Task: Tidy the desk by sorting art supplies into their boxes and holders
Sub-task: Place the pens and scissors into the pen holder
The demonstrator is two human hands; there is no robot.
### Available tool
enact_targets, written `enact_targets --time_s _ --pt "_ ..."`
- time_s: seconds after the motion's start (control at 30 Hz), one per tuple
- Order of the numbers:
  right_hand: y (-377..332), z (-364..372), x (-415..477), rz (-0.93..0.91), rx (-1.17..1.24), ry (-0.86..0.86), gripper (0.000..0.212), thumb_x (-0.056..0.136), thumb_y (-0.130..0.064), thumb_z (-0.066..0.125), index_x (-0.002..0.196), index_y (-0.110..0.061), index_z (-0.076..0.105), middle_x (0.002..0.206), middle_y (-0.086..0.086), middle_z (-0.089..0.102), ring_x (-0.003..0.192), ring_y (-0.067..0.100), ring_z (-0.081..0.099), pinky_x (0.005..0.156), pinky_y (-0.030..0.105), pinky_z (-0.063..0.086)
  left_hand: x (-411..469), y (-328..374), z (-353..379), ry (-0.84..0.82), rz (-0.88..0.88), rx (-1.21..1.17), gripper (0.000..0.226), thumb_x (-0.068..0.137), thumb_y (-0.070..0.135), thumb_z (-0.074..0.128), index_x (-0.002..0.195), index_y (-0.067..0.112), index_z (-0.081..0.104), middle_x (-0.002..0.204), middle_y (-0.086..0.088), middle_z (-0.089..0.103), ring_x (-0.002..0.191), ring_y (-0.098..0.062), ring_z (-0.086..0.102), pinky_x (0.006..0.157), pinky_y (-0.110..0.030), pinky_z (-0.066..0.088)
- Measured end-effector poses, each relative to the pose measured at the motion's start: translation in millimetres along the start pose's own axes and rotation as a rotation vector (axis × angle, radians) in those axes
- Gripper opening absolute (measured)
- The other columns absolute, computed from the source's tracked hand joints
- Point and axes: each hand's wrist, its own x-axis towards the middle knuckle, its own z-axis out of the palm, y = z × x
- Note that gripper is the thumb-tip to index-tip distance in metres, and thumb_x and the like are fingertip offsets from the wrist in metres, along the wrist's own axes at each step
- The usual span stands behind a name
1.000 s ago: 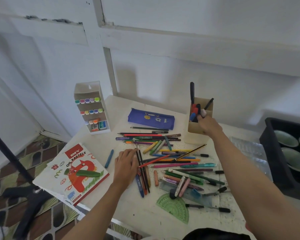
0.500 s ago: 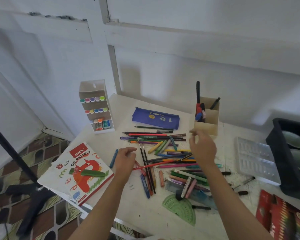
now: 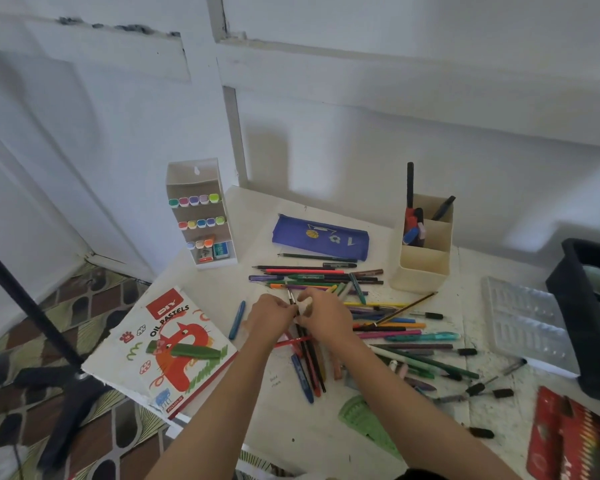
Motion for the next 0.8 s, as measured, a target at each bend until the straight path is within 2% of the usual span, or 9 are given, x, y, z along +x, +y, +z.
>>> enact_targets --time_s 0.1,0.2,0.27,0.33,0.43,0.53,0.6,0.7,0.8 --pt "-3 6 7 0.071 0.121 -0.036 0.037 0.078 -0.026 0.073 0.111 -0.025 0.057 0.104 0.0 0.066 0.091 0.018 0.063 0.073 0.029 0.049 1 -4 -3 -0.033 -0.004 -0.089 0.021 0.082 0.019 0.06 0.064 0.009 0.065 0.058 -0.004 0.054 0.058 -0.018 0.049 0.059 -0.029 0.039" --pt "-4 8 15 0.106 0.268 -0.103 0.032 0.076 -0.02 0.076 0.104 -0.021 0.06 0.097 0.003 0.067 0.083 0.017 0.064 0.077 0.036 0.055 2 -9 -8 0.002 0.001 -0.169 0.016 0.084 0.015 0.061 0.073 0.005 0.067 0.064 -0.009 0.056 0.061 -0.019 0.05 0.061 -0.029 0.04" --pt "-6 6 18 0.103 0.284 -0.11 0.026 0.078 -0.019 0.074 0.102 -0.02 0.064 0.085 0.0 0.066 0.073 0.013 0.062 0.072 0.032 0.055 5 -12 -13 0.051 0.005 -0.199 0.016 0.086 0.021 0.064 0.078 0.008 0.068 0.072 -0.007 0.063 0.069 -0.019 0.058 0.068 -0.029 0.048" --pt "-8 5 24 0.09 0.307 -0.109 0.021 0.08 -0.017 0.072 0.1 -0.018 0.068 0.083 0.001 0.066 0.07 0.013 0.059 0.069 0.028 0.052 9 -14 -18 0.107 -0.007 -0.249 0.015 0.087 0.023 0.065 0.08 0.01 0.067 0.08 -0.008 0.068 0.074 -0.019 0.063 0.074 -0.031 0.053" --pt "-15 0 30 0.087 0.344 -0.112 0.018 0.082 -0.015 0.07 0.1 -0.012 0.07 0.088 0.001 0.065 0.078 0.012 0.058 0.071 0.022 0.045 10 -13 -27 0.182 0.016 -0.334 0.013 0.088 0.02 0.064 0.085 0.008 0.066 0.082 -0.011 0.07 0.064 -0.016 0.061 0.063 -0.024 0.051" --pt "-20 -9 33 0.025 0.468 -0.023 0.018 0.083 -0.01 0.068 0.101 -0.01 0.067 0.088 0.001 0.062 0.07 0.009 0.055 0.063 0.018 0.045 7 -2 -37 0.281 0.092 -0.414 0.011 0.092 0.019 0.06 0.092 0.009 0.062 0.079 -0.005 0.067 0.059 -0.013 0.06 0.051 -0.013 0.045" --pt "-24 -19 32 -0.02 0.569 0.056 0.015 0.085 -0.006 0.064 0.099 -0.013 0.063 0.089 0.002 0.063 0.069 0.011 0.058 0.058 0.017 0.05 6 7 -43 0.342 0.164 -0.425 0.007 0.093 0.019 0.058 0.092 0.012 0.06 0.079 0.0 0.064 0.064 -0.015 0.062 0.052 -0.01 0.044" --pt "-27 -38 32 -0.07 0.62 0.196 0.013 0.087 -0.008 0.061 0.095 -0.018 0.059 0.084 -0.004 0.061 0.078 0.022 0.064 0.072 0.034 0.056 6 21 -52 0.406 0.279 -0.424 0.002 0.094 0.018 0.057 0.092 0.018 0.058 0.078 0.006 0.061 0.074 -0.02 0.064 0.063 -0.018 0.048" --pt "-26 -60 32 -0.119 0.647 0.284 0.008 0.089 -0.013 0.06 0.094 -0.019 0.06 0.085 -0.006 0.06 0.077 0.022 0.064 0.073 0.034 0.056 4 39 -58 0.453 0.378 -0.435 0.003 0.094 0.017 0.056 0.095 0.02 0.057 0.078 0.008 0.06 0.074 -0.02 0.062 0.061 -0.017 0.047"
